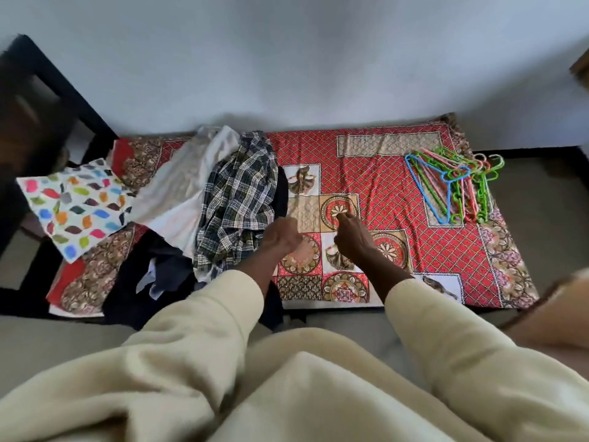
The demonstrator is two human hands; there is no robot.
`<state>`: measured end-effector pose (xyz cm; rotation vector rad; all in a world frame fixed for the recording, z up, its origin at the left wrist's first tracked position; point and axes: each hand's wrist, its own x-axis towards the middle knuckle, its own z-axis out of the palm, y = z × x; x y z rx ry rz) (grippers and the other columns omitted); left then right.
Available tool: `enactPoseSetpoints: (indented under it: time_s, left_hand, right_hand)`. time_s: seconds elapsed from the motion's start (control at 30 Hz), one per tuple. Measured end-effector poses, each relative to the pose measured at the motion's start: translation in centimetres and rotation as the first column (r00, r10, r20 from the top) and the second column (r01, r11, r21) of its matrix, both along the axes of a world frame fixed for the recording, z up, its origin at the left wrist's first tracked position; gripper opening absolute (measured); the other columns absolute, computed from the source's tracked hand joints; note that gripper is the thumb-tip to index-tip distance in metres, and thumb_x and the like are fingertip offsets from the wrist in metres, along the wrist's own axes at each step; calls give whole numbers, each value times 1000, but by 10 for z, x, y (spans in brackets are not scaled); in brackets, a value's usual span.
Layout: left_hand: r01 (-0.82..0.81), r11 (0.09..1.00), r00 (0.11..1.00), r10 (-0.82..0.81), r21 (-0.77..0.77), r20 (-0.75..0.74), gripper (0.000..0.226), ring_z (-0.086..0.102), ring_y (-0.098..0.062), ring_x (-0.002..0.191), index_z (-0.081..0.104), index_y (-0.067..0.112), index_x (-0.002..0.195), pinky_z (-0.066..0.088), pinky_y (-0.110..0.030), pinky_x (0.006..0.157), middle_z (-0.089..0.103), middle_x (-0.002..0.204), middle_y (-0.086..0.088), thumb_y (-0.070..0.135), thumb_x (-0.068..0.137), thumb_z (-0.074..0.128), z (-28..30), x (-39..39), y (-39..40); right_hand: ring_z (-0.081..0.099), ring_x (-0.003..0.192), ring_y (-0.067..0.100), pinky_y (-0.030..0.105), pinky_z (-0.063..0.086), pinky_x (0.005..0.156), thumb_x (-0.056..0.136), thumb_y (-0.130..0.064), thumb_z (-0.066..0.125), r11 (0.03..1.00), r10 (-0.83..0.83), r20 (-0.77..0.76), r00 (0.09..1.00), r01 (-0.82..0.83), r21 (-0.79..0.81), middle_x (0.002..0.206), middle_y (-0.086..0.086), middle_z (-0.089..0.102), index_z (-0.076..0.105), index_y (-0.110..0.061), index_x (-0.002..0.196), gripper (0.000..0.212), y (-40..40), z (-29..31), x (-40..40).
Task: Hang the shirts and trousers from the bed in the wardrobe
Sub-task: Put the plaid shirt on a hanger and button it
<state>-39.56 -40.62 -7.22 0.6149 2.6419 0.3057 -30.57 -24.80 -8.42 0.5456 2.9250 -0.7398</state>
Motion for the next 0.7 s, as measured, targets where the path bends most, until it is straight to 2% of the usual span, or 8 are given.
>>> enactPoseSetpoints:
  time_s: [0.07, 0.17, 0.27, 0.33, 0.4, 0.53, 0.63, 0.7]
  left_hand:
    - [-39, 999, 999, 39, 2, 31, 21, 64, -31, 91, 63, 4, 105, 54, -38, 74, 67, 105, -15, 6, 90, 49, -2, -16, -21]
    - [-53, 998, 995, 55, -31, 87, 16, 62, -30, 89, 63, 5, 101, 53, -35, 72, 65, 101, -13, 10, 89, 53, -9, -43, -48]
    - [-94, 994, 986, 101, -56, 136, 17, 62, -30, 93, 63, 5, 100, 53, -36, 79, 65, 103, -14, 12, 89, 53, -22, -86, -73]
    - [-171, 985, 967, 169, -5, 189, 15, 61, -31, 92, 61, 2, 98, 50, -37, 77, 65, 104, -18, 11, 90, 51, -32, -121, -86]
    - [-243, 969, 947, 228, 40, 228, 19, 63, -35, 96, 62, -5, 97, 52, -41, 79, 65, 106, -23, 10, 91, 52, -46, -167, -98]
    - [-303, 953, 904, 279, 25, 325, 18, 56, -30, 80, 62, -4, 90, 44, -34, 66, 64, 100, -24, 12, 91, 55, -83, -253, -120]
    - [-426, 902, 843, 368, 67, 393, 18, 54, -29, 78, 64, -4, 91, 46, -35, 65, 59, 85, -20, 13, 91, 57, -120, -325, -128]
    - [-500, 855, 801, 395, 140, 449, 17, 57, -24, 84, 67, 1, 97, 48, -33, 73, 62, 90, -13, 14, 92, 58, -143, -355, -127]
  right_hand:
    - [56, 76, 29, 42, 52, 63, 89, 10, 47, 1000, 17, -8, 1000, -17, 3, 101, 21, 63, 54, 5, 118, 30, -15, 0, -16]
    - [58, 67, 26, 33, 44, 52, 94, 4, 43, 998, -31, 19, 999, 32, -62, 90, 15, 64, 53, 1, 123, 30, -26, -2, -41]
    - [62, 67, 24, 25, 43, 51, 96, -4, 47, 986, -80, 52, 995, 86, -143, 100, 14, 69, 57, -3, 125, 30, -32, -9, -79]
    - [61, 67, 22, 23, 44, 55, 92, -4, 51, 958, -138, 72, 988, 152, -242, 103, 17, 71, 64, 1, 114, 26, -35, -11, -111]
    - [60, 64, 22, 25, 45, 56, 90, 2, 50, 884, -242, 101, 965, 262, -387, 92, 21, 71, 66, 9, 101, 21, -40, -14, -154]
    - [60, 60, 21, 27, 44, 49, 93, 6, 44, 573, -480, 252, 840, 518, -635, 78, 14, 65, 61, 7, 103, 20, -50, -27, -233]
    - [61, 65, 18, 26, 47, 54, 94, 3, 47, 556, -381, 309, 872, 483, -677, 81, 10, 66, 60, -6, 94, 16, -63, -53, -300]
    - [61, 63, 16, 25, 47, 54, 95, 2, 46, 558, -339, 329, 881, 470, -684, 81, 8, 66, 60, -10, 89, 19, -71, -72, -331]
